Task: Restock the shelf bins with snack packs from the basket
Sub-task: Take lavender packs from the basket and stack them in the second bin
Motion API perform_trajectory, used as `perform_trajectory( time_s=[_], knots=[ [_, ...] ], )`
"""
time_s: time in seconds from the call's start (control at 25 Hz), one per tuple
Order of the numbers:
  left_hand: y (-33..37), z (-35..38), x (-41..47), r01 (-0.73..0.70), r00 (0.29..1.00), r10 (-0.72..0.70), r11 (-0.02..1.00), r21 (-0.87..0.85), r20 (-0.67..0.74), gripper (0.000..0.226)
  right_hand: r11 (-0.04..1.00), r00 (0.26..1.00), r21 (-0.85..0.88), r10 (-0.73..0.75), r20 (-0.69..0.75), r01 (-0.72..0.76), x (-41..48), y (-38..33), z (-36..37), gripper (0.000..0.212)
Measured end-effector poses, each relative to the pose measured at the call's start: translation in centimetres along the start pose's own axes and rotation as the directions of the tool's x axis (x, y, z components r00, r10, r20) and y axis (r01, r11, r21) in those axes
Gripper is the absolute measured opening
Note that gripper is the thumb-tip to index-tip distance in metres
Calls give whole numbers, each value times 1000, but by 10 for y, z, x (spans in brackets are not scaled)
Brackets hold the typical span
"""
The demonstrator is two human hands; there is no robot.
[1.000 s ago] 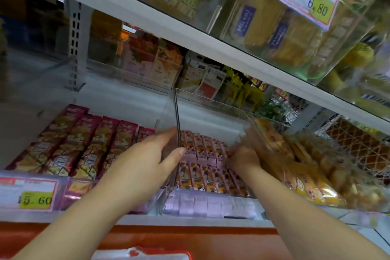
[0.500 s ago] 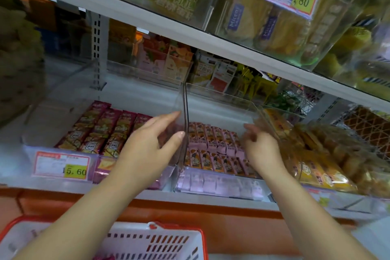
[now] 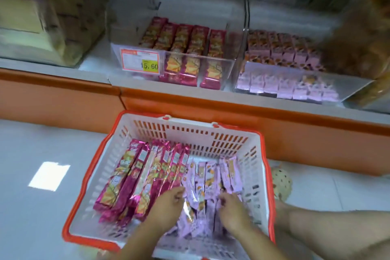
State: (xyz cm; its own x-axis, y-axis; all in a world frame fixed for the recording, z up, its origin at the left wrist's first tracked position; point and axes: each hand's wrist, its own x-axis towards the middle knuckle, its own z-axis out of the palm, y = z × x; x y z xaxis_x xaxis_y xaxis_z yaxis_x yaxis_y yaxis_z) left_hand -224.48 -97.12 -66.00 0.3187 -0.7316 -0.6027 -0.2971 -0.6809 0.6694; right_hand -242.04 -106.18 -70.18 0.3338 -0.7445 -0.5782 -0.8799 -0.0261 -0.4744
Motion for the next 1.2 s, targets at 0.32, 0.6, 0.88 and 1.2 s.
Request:
perform_trajectory(
  time_s=[0.32, 0.6, 0.88, 1.2],
  knots=[
    [-11, 7, 6, 53, 996, -55, 998, 32, 69, 40, 944, 995, -321, -45, 93, 72, 14, -16, -4, 24],
    [-7, 9, 6, 85, 991, -78, 995, -58, 107, 41, 971, 985, -165, -174, 15, 174, -5, -16, -7, 30],
    [18, 5, -6, 73, 969, 5, 951, -302, 249, 58, 635, 992, 773, -106, 73, 11, -1, -41, -49, 30],
    [51, 2, -24, -216, 976, 208, 955, -203, -60, 41, 166, 960, 976, -221, 174, -139, -18, -48, -79, 23]
  ],
)
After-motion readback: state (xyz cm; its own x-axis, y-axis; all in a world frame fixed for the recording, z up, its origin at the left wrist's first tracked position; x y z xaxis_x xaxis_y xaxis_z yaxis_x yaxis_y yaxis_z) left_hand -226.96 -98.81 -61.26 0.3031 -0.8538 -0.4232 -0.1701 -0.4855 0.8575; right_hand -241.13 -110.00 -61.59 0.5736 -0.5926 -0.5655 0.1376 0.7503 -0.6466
